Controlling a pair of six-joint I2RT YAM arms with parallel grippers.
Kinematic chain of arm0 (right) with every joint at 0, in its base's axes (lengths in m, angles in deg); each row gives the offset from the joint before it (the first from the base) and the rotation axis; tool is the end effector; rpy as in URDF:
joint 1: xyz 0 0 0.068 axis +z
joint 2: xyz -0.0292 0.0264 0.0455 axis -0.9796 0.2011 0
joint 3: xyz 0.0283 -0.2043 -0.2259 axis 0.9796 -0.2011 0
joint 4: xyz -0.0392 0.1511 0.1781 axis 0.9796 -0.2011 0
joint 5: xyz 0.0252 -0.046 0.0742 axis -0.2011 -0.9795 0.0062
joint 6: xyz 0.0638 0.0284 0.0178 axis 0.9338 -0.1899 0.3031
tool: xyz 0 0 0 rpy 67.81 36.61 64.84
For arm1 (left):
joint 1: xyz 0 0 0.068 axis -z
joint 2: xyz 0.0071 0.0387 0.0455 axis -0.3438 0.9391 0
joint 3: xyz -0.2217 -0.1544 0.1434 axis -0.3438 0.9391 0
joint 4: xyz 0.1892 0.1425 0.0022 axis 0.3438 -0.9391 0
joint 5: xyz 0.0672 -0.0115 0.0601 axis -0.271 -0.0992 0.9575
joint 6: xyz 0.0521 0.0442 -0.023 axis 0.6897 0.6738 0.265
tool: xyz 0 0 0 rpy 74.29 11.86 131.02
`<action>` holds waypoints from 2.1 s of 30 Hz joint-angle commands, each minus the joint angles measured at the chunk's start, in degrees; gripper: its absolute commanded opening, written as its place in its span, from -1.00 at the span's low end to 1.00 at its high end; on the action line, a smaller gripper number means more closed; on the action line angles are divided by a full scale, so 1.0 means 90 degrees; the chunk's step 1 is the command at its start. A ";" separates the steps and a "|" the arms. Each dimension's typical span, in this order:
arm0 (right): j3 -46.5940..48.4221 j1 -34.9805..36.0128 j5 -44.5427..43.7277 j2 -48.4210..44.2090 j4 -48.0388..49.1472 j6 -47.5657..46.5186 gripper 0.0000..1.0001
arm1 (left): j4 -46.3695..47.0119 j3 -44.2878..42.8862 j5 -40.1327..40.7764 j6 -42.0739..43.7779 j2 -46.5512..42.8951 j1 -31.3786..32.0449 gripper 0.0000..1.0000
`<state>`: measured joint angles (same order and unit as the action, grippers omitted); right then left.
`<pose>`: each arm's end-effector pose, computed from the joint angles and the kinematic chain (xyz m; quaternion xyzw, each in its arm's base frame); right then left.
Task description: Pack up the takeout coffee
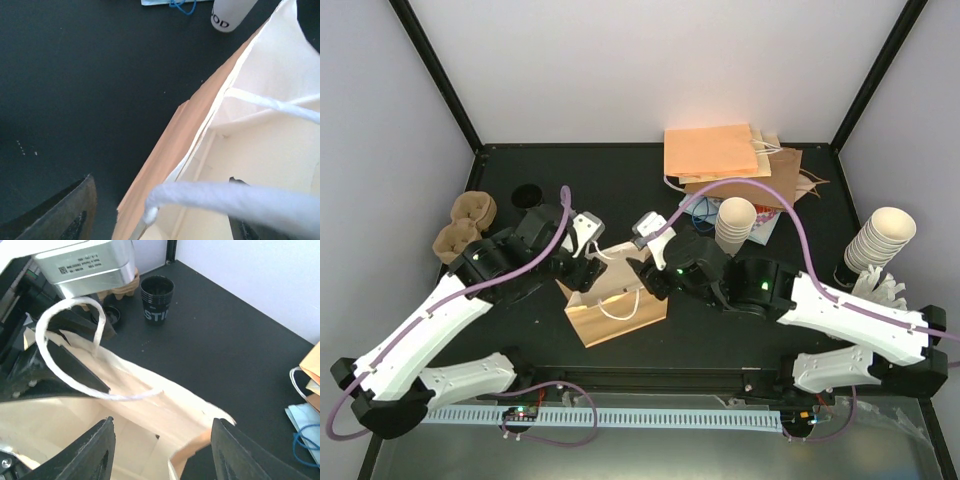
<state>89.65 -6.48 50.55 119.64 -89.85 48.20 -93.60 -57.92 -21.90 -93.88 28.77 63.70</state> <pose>0.0962 0.2231 0.4133 -0.3582 0.7779 0.1964 0.4774 0.1073 -0.1001 0.3785 0.2700 0.8926 -0.1508 0.3282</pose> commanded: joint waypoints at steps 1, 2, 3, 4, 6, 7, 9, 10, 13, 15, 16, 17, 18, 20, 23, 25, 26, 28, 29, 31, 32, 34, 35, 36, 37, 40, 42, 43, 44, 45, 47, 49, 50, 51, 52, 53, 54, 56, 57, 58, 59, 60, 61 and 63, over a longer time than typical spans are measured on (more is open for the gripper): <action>0.0188 -0.0054 -0.0277 -0.0228 -0.0620 0.0292 0.12 | -0.0372 -0.0353 0.0203 0.0644 0.0096 -0.0020 0.34; 0.0174 -0.0052 -0.0308 -0.0255 -0.0698 0.0320 0.12 | -0.0409 -0.0381 0.0209 0.0705 0.0128 -0.0020 0.25; 0.0155 -0.0063 -0.0319 -0.0294 -0.0769 0.0348 0.12 | -0.0435 -0.0409 0.0230 0.0752 0.0175 -0.0020 0.17; 0.0115 -0.0064 -0.0318 -0.0355 -0.0789 0.0375 0.12 | -0.0448 -0.0441 0.0238 0.0803 0.0215 -0.0020 0.07; 0.0033 -0.0065 -0.0289 -0.0481 -0.0782 0.0399 0.12 | -0.0478 -0.0497 0.0235 0.0872 0.0287 -0.0020 -0.19; -0.0028 -0.0068 -0.0270 -0.0564 -0.0761 0.0409 0.13 | -0.0492 -0.0527 0.0239 0.0885 0.0317 -0.0020 -0.33; -0.0123 -0.0071 -0.0242 -0.0716 -0.0725 0.0435 0.13 | -0.0504 -0.0596 0.0254 0.0866 0.0374 -0.0020 -0.65; -0.0148 -0.0075 -0.0237 -0.0764 -0.0724 0.0438 0.13 | -0.0513 -0.0649 0.0258 0.0831 0.0395 -0.0020 -0.77; -0.0193 -0.0090 -0.0260 -0.0876 -0.0769 0.0477 0.13 | -0.0461 -0.0735 0.0256 0.0702 0.0461 -0.0020 -0.88; -0.0195 -0.0128 -0.0343 -0.0934 -0.0831 0.0556 0.13 | -0.0347 -0.0767 0.0277 0.0537 0.0481 -0.0020 -0.94; -0.0188 -0.0172 -0.0376 -0.0963 -0.0883 0.0630 0.13 | -0.0275 -0.0778 0.0273 0.0417 0.0499 -0.0020 -0.96; -0.0191 -0.0235 -0.0397 -0.0986 -0.0947 0.0698 0.12 | -0.0170 -0.0796 0.0278 0.0280 0.0529 -0.0020 -0.97; -0.0186 -0.0337 -0.0421 -0.1020 -0.1024 0.0811 0.12 | -0.0100 -0.0836 0.0271 0.0114 0.0574 -0.0020 -0.97; -0.0193 -0.0579 -0.0418 -0.1115 -0.1180 0.0993 0.12 | 0.0013 -0.0941 0.0294 -0.0252 0.0732 -0.0026 -0.97; -0.0296 -0.0925 -0.0503 -0.1364 -0.1278 0.1208 0.12 | 0.0155 -0.1082 0.0591 -0.0928 0.0990 -0.0036 -0.97; -0.0383 -0.1106 -0.0624 -0.1593 -0.1273 0.1375 0.12 | 0.0305 -0.1117 0.0855 -0.1445 0.1147 -0.0047 -0.97; -0.0419 -0.1189 -0.0692 -0.1690 -0.1265 0.1429 0.12 | 0.0381 -0.1139 0.0984 -0.1701 0.1216 -0.0049 -0.97; -0.0462 -0.1328 -0.0800 -0.1858 -0.1277 0.1515 0.12 | 0.0492 -0.1239 0.1203 -0.2192 0.1358 -0.0069 -0.97; -0.0468 -0.1368 -0.0866 -0.1913 -0.1305 0.1547 0.12 | 0.0539 -0.1286 0.1277 -0.2450 0.1420 -0.0077 -0.97; -0.0459 -0.1431 -0.0938 -0.2022 -0.1373 0.1555 0.12 | 0.0578 -0.1386 0.1468 -0.2975 0.1532 -0.0096 -0.97; -0.0466 -0.1445 -0.0950 -0.2070 -0.1399 0.1534 0.12 | 0.0623 -0.1407 0.1527 -0.3182 0.1565 -0.0095 -0.97; -0.0518 -0.1467 -0.0976 -0.2184 -0.1402 0.1514 0.12 | 0.0786 -0.1376 0.1608 -0.3500 0.1593 -0.0096 -0.97; -0.0559 -0.1476 -0.0976 -0.2246 -0.1386 0.1487 0.12 | 0.0882 -0.1335 0.1646 -0.3617 0.1595 -0.0097 -0.97; -0.0621 -0.1477 -0.0976 -0.2309 -0.1358 0.1479 0.12 | 0.0996 -0.1266 0.1691 -0.3712 0.1590 -0.0090 -0.97; -0.0670 -0.1486 -0.0976 -0.2362 -0.1336 0.1471 0.11 | 0.1176 -0.1192 0.1754 -0.3793 0.1574 -0.0097 -0.97; -0.0755 -0.1497 -0.0963 -0.2468 -0.1316 0.1431 0.11 | 0.1552 -0.0920 0.1803 -0.4034 0.1539 -0.0130 -0.97; -0.0771 -0.1494 -0.0971 -0.2491 -0.1365 0.1396 0.11 | 0.1775 -0.0757 0.1722 -0.4149 0.1536 -0.0151 -0.97; -0.0771 -0.1505 -0.0975 -0.2496 -0.1392 0.1376 0.11 | 0.1860 -0.0702 0.1659 -0.4198 0.1528 -0.0163 -0.97; -0.0771 -0.1507 -0.0976 -0.2505 -0.1417 0.1354 0.11 | 0.1943 -0.0642 0.1597 -0.4239 0.1522 -0.0179 -0.97; -0.0779 -0.1507 -0.0976 -0.2519 -0.1433 0.1343 0.11 | 0.2017 -0.0585 0.1554 -0.4279 0.1515 -0.0197 -0.97; -0.0821 -0.1507 -0.0993 -0.2556 -0.1431 0.1332 0.11 | 0.2165 -0.0480 0.1468 -0.4325 0.1481 -0.0219 -0.97; -0.0872 -0.1507 -0.0993 -0.2619 -0.1409 0.1330 0.11 | 0.2350 -0.0394 0.1373 -0.4352 0.1437 -0.0247 -0.97; -0.0896 -0.1507 -0.0984 -0.2657 -0.1400 0.1337 0.11 | 0.2436 -0.0361 0.1338 -0.4371 0.1419 -0.0253 -0.97; -0.0919 -0.1507 -0.0968 -0.2683 -0.1398 0.1340 0.11 | 0.2519 -0.0318 0.1311 -0.4397 0.1405 -0.0267 -0.97; -0.0942 -0.1509 -0.0947 -0.2711 -0.1397 0.1340 0.11 | 0.2583 -0.0309 0.1274 -0.4384 0.1403 -0.0269 -0.97; -0.0967 -0.1507 -0.0922 -0.2732 -0.1392 0.1340 0.11 | 0.2647 -0.0291 0.1212 -0.4362 0.1400 -0.0285 -0.97; -0.0991 -0.1507 -0.0897 -0.2744 -0.1397 0.1340 0.11 | 0.2688 -0.0287 0.1166 -0.4351 0.1418 -0.0304 -0.97; -0.1010 -0.1512 -0.0848 -0.2757 -0.1423 0.1377 0.11 | 0.2739 -0.0271 0.1076 -0.4328 0.1436 -0.0331 -0.97; -0.1020 -0.1507 -0.0820 -0.2760 -0.1433 0.1387 0.11 | 0.2767 -0.0233 0.1015 -0.4315 0.1439 -0.0350 -0.97; -0.1032 -0.1507 -0.0804 -0.2764 -0.1441 0.1397 0.11 | 0.2765 -0.0200 0.0946 -0.4319 0.1440 -0.0378 -0.97; -0.1048 -0.1507 -0.0792 -0.2776 -0.1445 0.1405 0.11 | 0.2774 -0.0147 0.0874 -0.4343 0.1434 -0.0421 -0.97; -0.1067 -0.1512 -0.0775 -0.2777 -0.1446 0.1408 0.11 | 0.2787 -0.0079 0.0786 -0.4365 0.1421 -0.0474 -0.97; -0.1087 -0.1507 -0.0755 -0.2779 -0.1446 0.1411 0.11 | 0.2805 -0.0006 0.0725 -0.4367 0.1399 -0.0515 -0.97; -0.1127 -0.1507 -0.0702 -0.2770 -0.1437 0.1425 0.11 | 0.2779 0.0129 0.0708 -0.4360 0.1332 -0.0585 -0.89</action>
<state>80.36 -19.68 43.32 95.23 -102.66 60.61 -70.63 -58.40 -13.18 -132.22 42.65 59.81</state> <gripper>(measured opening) 0.558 0.030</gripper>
